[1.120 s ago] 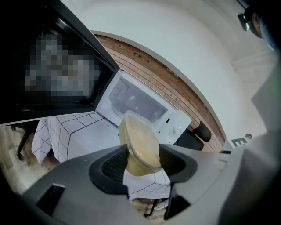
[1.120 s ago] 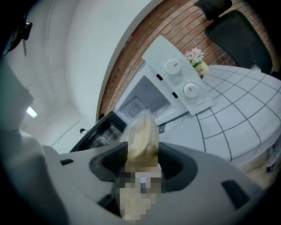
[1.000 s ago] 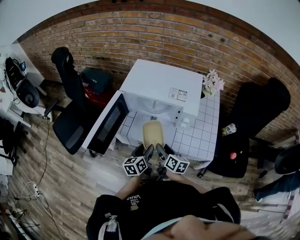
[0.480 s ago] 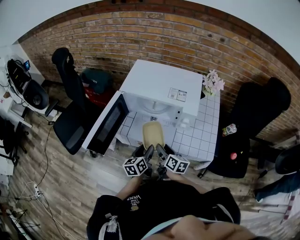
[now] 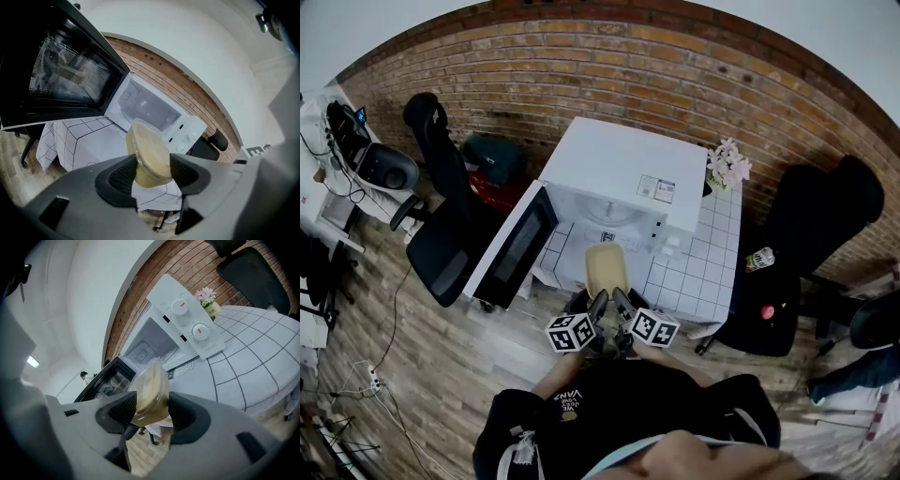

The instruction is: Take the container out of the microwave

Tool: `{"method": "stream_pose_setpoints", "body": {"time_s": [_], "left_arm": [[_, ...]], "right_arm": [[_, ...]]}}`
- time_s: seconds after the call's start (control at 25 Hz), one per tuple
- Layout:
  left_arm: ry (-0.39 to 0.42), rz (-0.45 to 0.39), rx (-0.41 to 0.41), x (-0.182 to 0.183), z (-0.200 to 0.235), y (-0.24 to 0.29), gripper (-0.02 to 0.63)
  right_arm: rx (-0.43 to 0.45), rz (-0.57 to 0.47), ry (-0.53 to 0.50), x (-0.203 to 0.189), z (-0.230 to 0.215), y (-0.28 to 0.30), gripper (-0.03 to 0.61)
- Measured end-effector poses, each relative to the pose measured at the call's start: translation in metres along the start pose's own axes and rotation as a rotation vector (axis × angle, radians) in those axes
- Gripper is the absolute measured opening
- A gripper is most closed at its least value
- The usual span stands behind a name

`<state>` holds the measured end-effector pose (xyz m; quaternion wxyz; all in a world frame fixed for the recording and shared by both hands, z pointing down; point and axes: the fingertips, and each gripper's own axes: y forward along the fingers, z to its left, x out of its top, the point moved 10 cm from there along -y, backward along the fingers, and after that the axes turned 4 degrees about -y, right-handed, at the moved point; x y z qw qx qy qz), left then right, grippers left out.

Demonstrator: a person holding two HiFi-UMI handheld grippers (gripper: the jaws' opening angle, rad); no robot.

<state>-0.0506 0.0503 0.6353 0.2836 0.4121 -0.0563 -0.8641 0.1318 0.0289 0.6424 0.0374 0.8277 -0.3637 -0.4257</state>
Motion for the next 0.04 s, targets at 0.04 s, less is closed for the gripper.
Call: {"method": "stream_pose_setpoints", "body": {"time_s": [0.04], "left_arm": [[0.0,0.001,0.001,0.0001,0.0002,0.0005,0.231]], "right_arm": [[0.003,0.0,0.005,-0.0002,-0.0003,0.0007,0.209]]}}
